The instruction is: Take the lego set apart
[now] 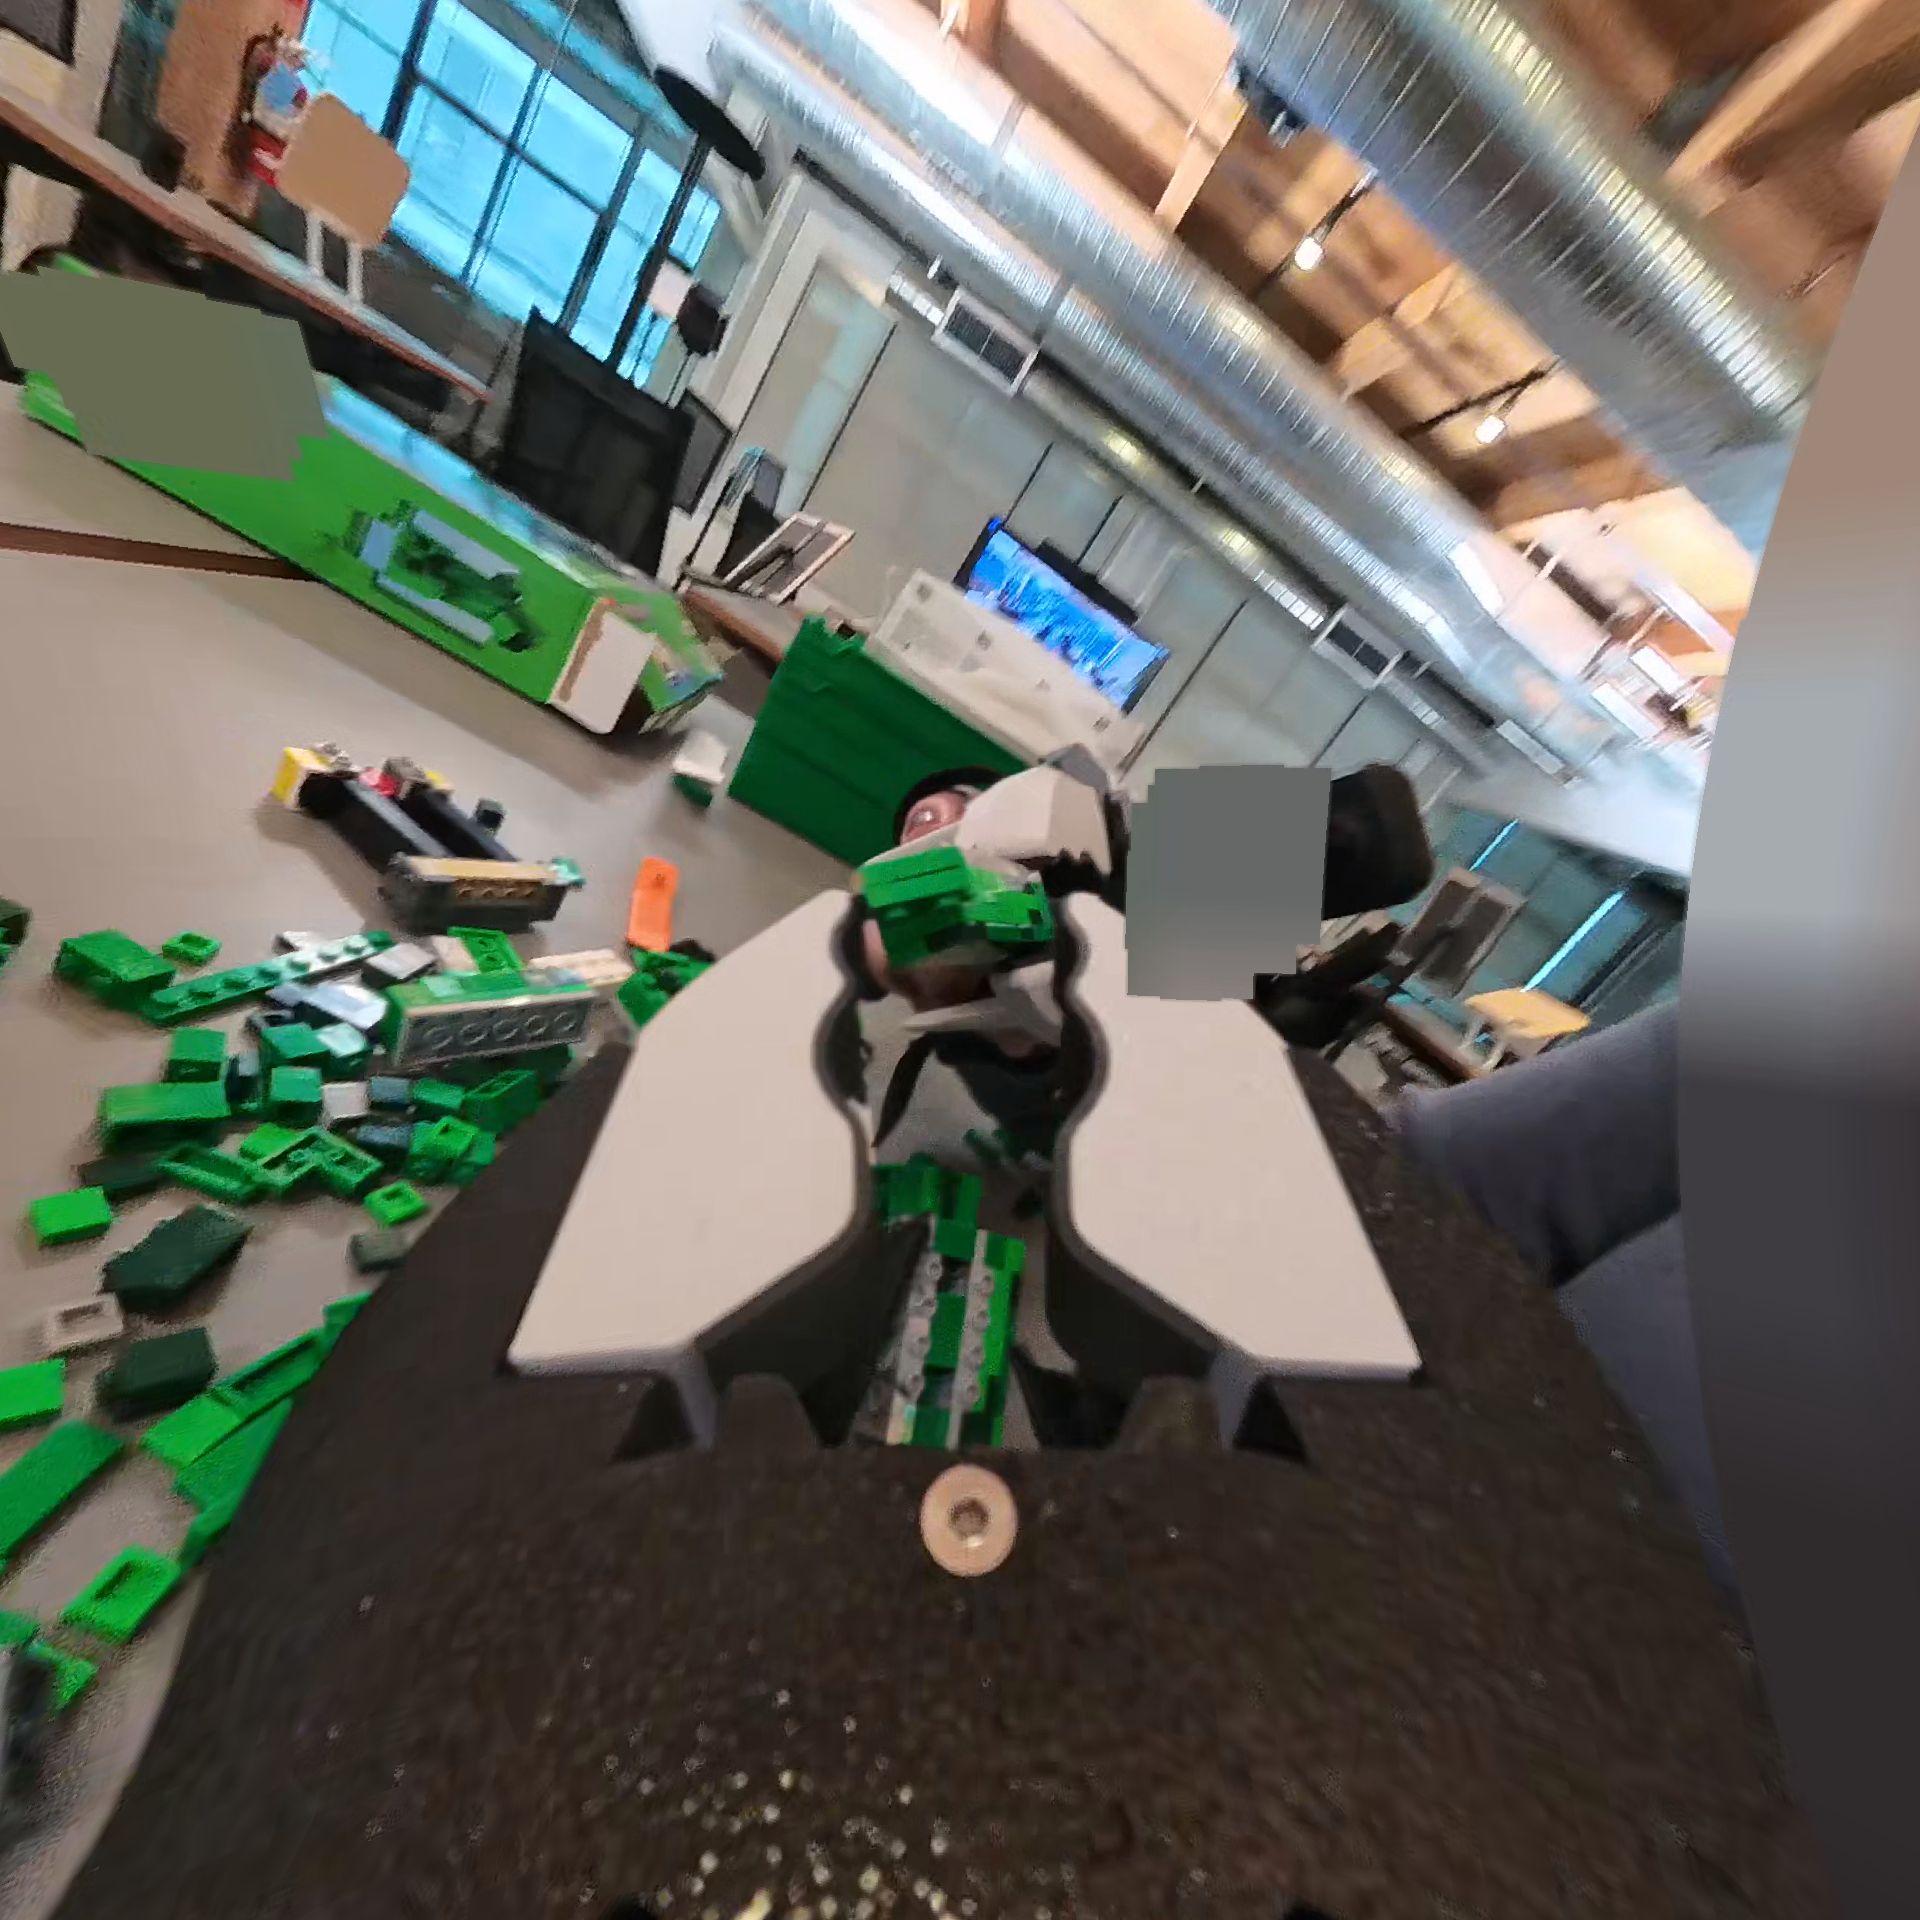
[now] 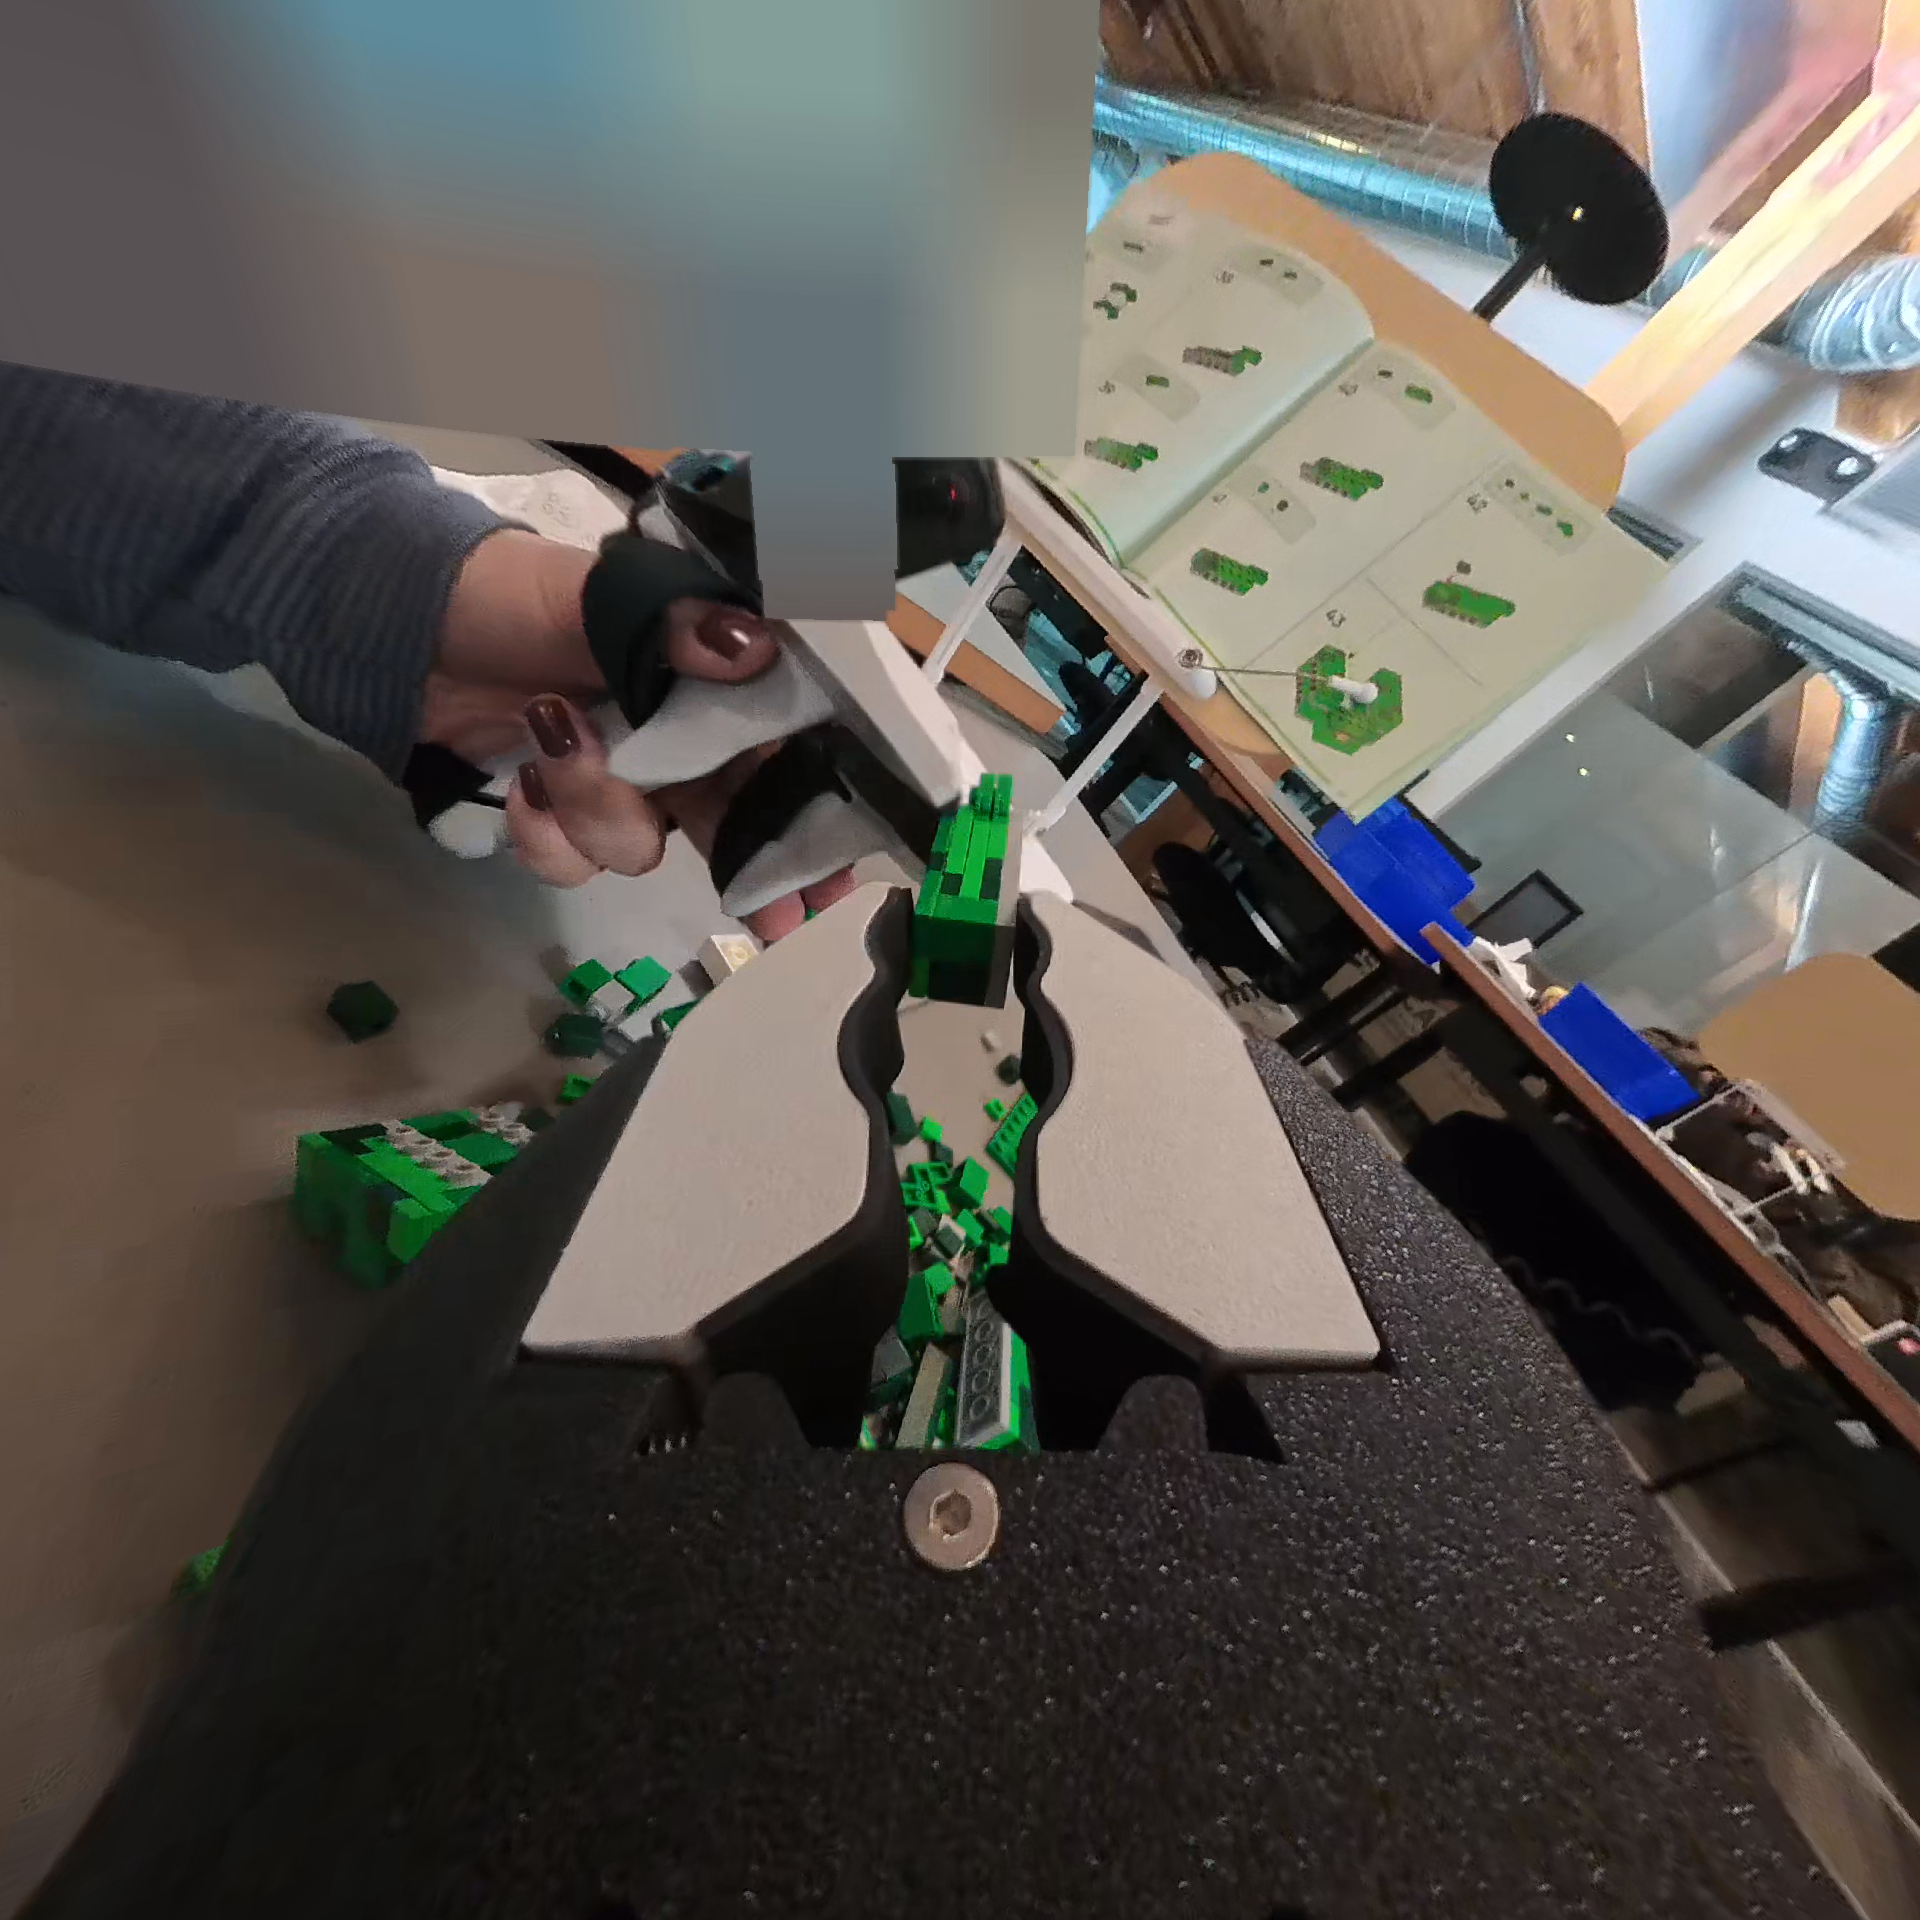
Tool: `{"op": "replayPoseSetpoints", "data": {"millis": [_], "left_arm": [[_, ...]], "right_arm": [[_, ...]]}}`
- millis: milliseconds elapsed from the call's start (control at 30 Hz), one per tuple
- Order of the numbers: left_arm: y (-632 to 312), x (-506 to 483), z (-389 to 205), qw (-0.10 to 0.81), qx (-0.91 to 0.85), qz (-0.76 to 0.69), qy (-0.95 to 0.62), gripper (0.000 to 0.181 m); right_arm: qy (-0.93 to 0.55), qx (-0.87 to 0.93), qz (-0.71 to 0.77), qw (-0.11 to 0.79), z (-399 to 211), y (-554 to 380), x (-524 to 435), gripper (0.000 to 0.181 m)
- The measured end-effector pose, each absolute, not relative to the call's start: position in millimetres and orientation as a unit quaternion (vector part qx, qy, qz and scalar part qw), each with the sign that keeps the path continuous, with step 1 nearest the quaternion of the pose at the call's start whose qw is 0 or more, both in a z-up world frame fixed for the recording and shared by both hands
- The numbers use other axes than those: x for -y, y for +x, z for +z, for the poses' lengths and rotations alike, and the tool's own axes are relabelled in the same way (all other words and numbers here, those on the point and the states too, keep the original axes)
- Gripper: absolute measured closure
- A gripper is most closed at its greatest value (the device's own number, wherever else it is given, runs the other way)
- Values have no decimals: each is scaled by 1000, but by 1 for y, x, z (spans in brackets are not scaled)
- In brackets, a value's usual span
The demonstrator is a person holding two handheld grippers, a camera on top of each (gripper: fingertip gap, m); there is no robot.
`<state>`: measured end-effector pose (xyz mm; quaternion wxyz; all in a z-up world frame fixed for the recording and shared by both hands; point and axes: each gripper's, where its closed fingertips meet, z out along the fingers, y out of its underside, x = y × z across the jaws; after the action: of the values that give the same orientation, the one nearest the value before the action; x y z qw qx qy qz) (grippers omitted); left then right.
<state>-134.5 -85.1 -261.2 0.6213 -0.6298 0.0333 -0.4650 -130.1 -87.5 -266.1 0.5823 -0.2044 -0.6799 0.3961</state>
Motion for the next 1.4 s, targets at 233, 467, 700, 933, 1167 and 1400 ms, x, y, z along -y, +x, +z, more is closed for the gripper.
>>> {"op": "replayPoseSetpoints", "data": {"millis": [233,467,700,933,1167,1400], "left_arm": [[-137,89,-256,638,-46,-466,-611,163],[-133,94,-260,650,-110,-386,-646,163],[-115,98,-275,614,-188,-341,-686,163],[-101,106,-282,597,-252,-313,-694,164],[-97,109,-282,598,-262,-332,-681,164],[-95,112,-280,593,-257,-365,-670,164]], "right_arm": [[-205,684,388,583,-267,-130,86,164],[-296,677,519,430,-274,-124,87,136],[-331,681,595,269,-283,-111,96,154],[-320,694,617,188,-291,-100,108,164],[-306,666,668,127,-289,-94,111,163],[-299,647,696,89,-287,-92,114,164]]}}
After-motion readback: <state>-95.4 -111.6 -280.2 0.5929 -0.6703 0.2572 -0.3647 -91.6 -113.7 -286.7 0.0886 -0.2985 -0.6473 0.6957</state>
